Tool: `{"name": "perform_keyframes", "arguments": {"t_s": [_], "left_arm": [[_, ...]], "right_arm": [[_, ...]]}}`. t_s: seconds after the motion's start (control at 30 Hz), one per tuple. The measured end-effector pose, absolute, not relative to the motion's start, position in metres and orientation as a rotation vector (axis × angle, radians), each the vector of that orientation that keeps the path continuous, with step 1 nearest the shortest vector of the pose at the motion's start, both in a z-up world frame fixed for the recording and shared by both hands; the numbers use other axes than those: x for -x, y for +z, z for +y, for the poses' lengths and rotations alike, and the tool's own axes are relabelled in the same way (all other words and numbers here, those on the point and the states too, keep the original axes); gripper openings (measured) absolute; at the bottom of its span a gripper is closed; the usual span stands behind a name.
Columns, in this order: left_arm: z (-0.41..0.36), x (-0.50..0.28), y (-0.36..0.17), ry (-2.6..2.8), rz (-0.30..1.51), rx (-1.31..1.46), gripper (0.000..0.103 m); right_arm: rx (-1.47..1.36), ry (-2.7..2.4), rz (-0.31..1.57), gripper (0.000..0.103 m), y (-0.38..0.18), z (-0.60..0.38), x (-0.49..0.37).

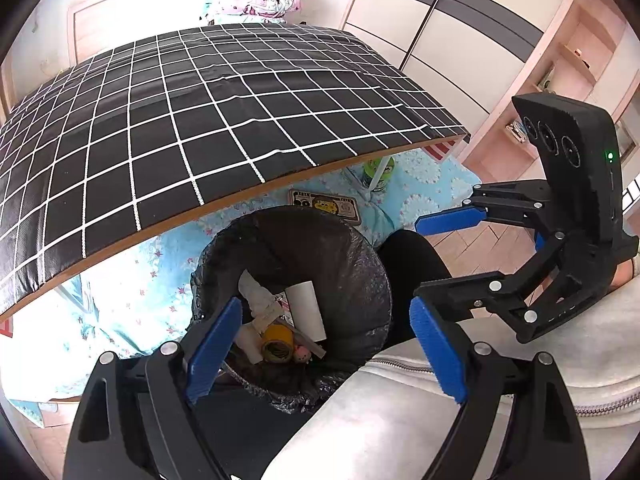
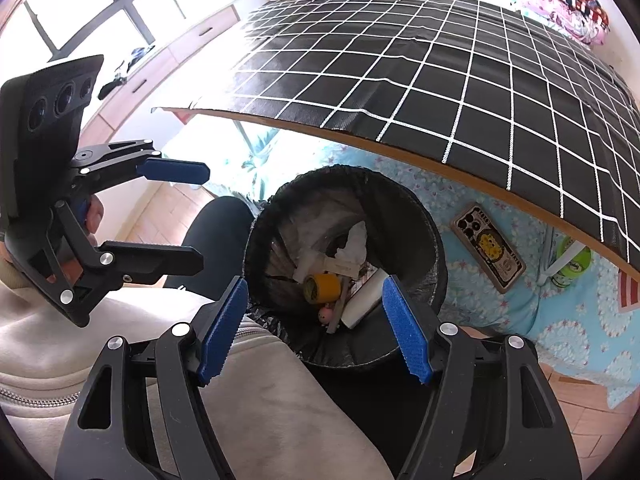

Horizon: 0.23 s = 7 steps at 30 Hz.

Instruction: Collect trash

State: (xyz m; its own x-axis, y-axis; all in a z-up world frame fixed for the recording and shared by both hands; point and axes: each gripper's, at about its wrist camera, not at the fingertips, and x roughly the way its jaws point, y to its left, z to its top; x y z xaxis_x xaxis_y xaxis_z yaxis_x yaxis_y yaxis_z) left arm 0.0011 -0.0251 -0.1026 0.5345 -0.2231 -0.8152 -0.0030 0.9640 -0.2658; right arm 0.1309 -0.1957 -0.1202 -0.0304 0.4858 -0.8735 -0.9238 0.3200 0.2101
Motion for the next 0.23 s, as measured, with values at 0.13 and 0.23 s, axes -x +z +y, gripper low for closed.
{"name": "perform_keyframes", "arguments": {"t_s": [0.13, 0.23], "left_arm": [[-0.0253, -0.0013, -0.1029, -0.132, 1.003, 0.249, 0.083], [-0.0256, -0.0014, -0.1026, -0.133, 1.003, 0.248, 0.083]], "right_arm": [[0.521, 1.214, 1.082, 0.069, -0.1204, -0.1963, -0.1317], [0.519, 1.214, 1.081, 0.069, -0.1202, -0.1965, -0.1319]]}}
